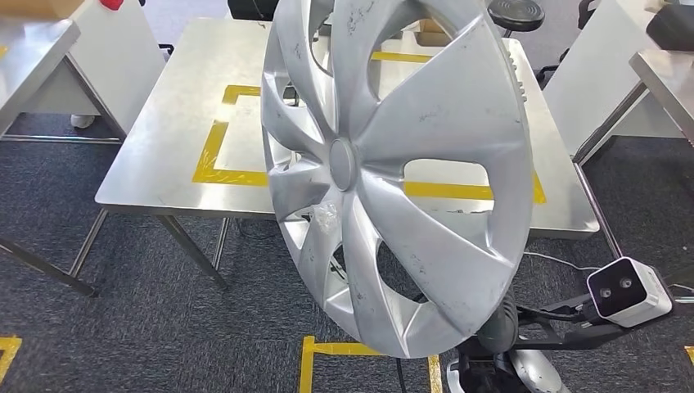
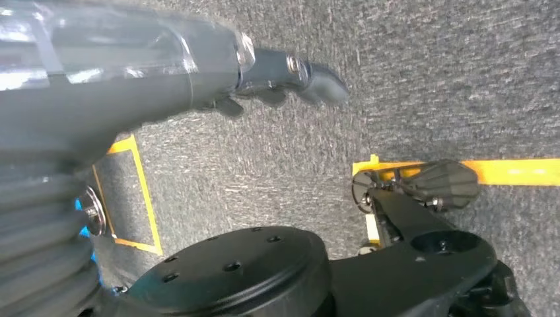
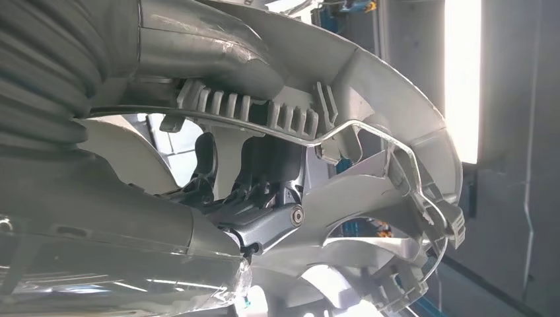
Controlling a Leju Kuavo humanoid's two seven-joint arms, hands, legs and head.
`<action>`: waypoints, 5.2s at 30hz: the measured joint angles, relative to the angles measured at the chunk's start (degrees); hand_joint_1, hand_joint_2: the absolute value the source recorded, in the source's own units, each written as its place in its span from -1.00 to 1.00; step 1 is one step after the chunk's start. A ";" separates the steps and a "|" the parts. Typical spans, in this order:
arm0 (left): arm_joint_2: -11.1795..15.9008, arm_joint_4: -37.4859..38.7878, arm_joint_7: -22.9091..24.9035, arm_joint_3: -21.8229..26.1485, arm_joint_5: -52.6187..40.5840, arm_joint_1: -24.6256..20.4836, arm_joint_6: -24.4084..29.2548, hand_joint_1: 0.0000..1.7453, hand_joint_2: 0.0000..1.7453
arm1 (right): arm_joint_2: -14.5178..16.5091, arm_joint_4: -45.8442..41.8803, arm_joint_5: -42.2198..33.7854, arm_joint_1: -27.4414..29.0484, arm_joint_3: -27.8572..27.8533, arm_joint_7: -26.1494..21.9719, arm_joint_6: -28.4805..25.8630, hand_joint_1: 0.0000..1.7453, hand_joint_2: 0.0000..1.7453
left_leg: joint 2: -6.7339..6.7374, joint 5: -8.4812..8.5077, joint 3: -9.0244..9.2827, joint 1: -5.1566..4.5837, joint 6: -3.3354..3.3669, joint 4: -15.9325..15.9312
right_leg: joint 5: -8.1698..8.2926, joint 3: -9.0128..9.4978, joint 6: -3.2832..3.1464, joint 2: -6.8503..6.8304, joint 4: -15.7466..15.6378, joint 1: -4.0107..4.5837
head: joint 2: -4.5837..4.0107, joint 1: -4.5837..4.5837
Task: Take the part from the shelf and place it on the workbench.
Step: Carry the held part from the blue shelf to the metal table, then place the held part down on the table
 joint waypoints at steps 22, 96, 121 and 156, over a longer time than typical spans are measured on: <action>-0.38 -0.03 0.12 0.00 -0.07 0.04 -0.02 -1.00 1.00 | -0.01 0.01 -0.01 0.26 0.01 0.00 0.00 1.00 1.00 | -0.32 -4.04 -5.44 -0.11 -1.96 11.33 | 3.02 0.18 -2.50 -0.08 -3.01 0.13 | 0.00 0.27; -0.49 -0.01 0.18 -0.07 -0.35 0.06 -0.19 -1.00 1.00 | 0.25 0.48 0.36 0.13 0.02 0.21 -0.24 1.00 1.00 | 0.08 -0.73 -0.15 -0.14 0.94 0.49 | -5.54 -6.90 0.61 0.07 13.09 -0.17 | 0.00 1.28; -0.94 -0.01 0.75 -0.13 -1.07 0.06 -0.10 -1.00 1.00 | -0.53 -1.21 15.80 2.47 -3.83 2.96 -17.18 1.00 1.00 | -0.52 -2.32 2.38 -0.68 0.05 -0.61 | 3.19 -2.61 -0.41 0.26 -0.91 0.01 | 0.00 1.87; -3.64 -0.01 1.32 -1.00 -4.69 -0.19 -1.77 -1.00 1.00 | -2.70 5.75 61.33 -27.61 6.53 40.38 -20.40 1.00 1.00 | 0.53 -2.31 2.54 -1.01 0.10 -0.63 | 3.35 -2.46 -0.21 0.52 -1.04 -0.35 | 0.00 1.90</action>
